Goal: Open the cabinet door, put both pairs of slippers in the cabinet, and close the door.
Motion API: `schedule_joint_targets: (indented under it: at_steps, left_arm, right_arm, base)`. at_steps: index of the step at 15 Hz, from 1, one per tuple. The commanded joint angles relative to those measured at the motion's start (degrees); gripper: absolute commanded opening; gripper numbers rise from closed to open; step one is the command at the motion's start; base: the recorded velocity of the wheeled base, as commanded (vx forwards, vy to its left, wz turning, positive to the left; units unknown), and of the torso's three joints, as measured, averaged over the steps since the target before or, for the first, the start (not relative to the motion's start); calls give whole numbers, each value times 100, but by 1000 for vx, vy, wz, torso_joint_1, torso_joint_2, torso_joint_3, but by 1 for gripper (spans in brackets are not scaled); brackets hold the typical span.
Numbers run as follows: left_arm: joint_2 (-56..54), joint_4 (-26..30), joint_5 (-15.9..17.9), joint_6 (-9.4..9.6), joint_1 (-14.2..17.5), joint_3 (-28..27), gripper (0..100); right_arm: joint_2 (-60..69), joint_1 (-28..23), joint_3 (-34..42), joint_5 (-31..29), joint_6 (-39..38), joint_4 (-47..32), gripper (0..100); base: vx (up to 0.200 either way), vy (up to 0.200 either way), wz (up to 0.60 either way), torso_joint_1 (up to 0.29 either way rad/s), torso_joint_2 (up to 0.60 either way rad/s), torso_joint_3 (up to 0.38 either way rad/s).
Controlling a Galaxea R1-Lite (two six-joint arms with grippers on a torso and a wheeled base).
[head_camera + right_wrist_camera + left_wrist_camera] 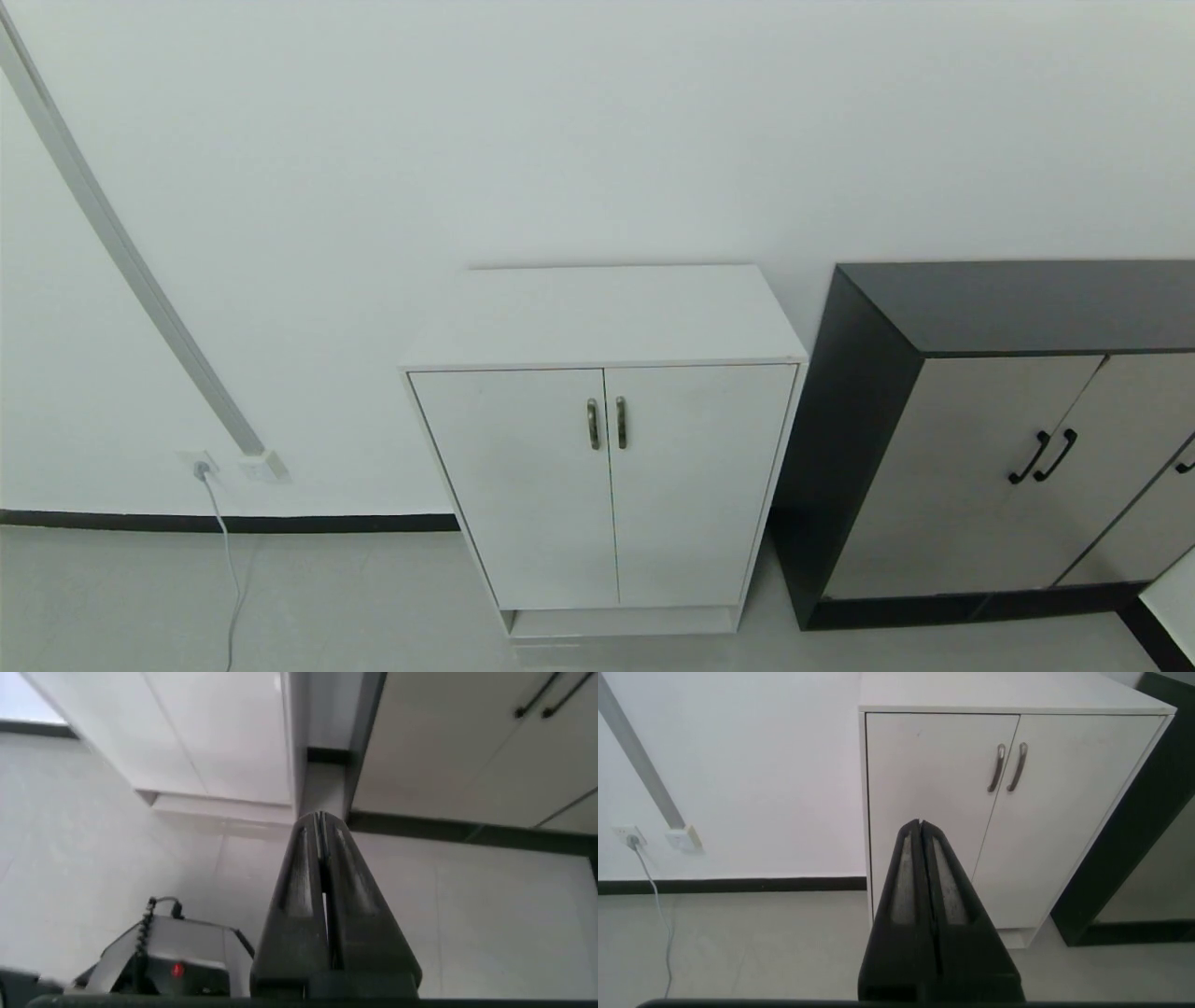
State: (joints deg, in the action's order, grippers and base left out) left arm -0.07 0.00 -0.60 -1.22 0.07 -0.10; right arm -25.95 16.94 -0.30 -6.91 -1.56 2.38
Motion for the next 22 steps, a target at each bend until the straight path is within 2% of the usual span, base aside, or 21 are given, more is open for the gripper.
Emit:
schedule_joint_targets:
  at_steps: [1,3,6,7,9,11,18,22]
  left_arm:
    - [7,0,-2,-1,1,1,0]
    - [7,0,-2,-1,1,1,0]
    - [7,0,-11,-1,1,1,0]
    - [7,0,-11,-1,1,1,0]
    - [7,0,-11,-1,1,1,0]
    - [7,0,-11,-1,1,1,0]
    - [7,0,-11,-1,1,1,0]
    - [7,0,7,16,1,1,0]
  right_arm:
    - [196,28,30,32,-2,-18,0]
    - [345,63,30,243,-29,-273,0]
    - [565,11,30,304,-46,-238,0]
    - [706,-218,30,304,-46,-238,0]
    - [1040,-1114,30,296,-134,-238,0]
    - [1365,-1510,30,304,-143,-238,0]
    - [2543,-1668,30,304,-143,-229,0]
    - [2595,-1686,30,41,-363,-194,0]
  base:
    - [0,0,0,0,0,0]
    - [0,0,0,0,0,0]
    - [0,0,0,0,0,0]
    - [0,0,0,0,0,0]
    - [0,0,0,0,0,0]
    - [0,0,0,0,0,0]
    - [0,0,0,0,0,0]
    - [0,0,0,0,0,0]
